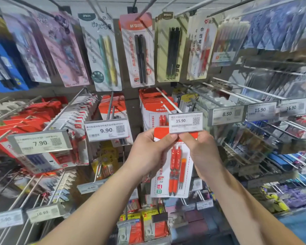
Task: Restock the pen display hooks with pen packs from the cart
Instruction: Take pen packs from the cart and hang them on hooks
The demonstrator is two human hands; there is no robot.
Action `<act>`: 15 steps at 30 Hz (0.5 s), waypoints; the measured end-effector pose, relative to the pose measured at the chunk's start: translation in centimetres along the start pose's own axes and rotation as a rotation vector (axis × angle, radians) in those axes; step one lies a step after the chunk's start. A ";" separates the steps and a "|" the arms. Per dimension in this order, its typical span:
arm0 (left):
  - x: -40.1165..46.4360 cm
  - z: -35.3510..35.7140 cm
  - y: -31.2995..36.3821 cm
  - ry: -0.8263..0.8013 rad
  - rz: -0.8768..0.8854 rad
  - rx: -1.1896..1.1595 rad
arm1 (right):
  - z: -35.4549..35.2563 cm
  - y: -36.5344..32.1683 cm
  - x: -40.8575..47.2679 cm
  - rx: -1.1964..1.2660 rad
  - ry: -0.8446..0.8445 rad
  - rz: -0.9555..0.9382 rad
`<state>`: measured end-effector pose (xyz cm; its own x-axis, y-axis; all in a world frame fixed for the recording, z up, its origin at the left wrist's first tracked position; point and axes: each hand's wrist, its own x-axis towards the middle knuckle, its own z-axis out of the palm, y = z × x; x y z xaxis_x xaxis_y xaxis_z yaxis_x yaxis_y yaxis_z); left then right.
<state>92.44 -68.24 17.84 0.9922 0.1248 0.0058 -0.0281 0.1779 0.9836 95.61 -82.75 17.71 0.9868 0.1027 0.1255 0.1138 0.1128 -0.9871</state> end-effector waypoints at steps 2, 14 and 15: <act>0.3 0.6 0.2 0.024 0.023 0.017 | -0.2 -0.4 0.2 -0.048 0.014 -0.065; 1.7 1.9 -0.2 0.142 0.133 0.121 | -0.9 -0.8 1.4 -0.132 0.034 -0.066; 1.7 1.9 -0.3 0.159 0.135 0.119 | -0.8 -0.9 1.4 -0.116 0.023 -0.050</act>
<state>94.31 -69.91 17.89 0.9485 0.2935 0.1195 -0.1353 0.0339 0.9902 97.02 -83.54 18.72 0.9817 0.0773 0.1739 0.1743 0.0017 -0.9847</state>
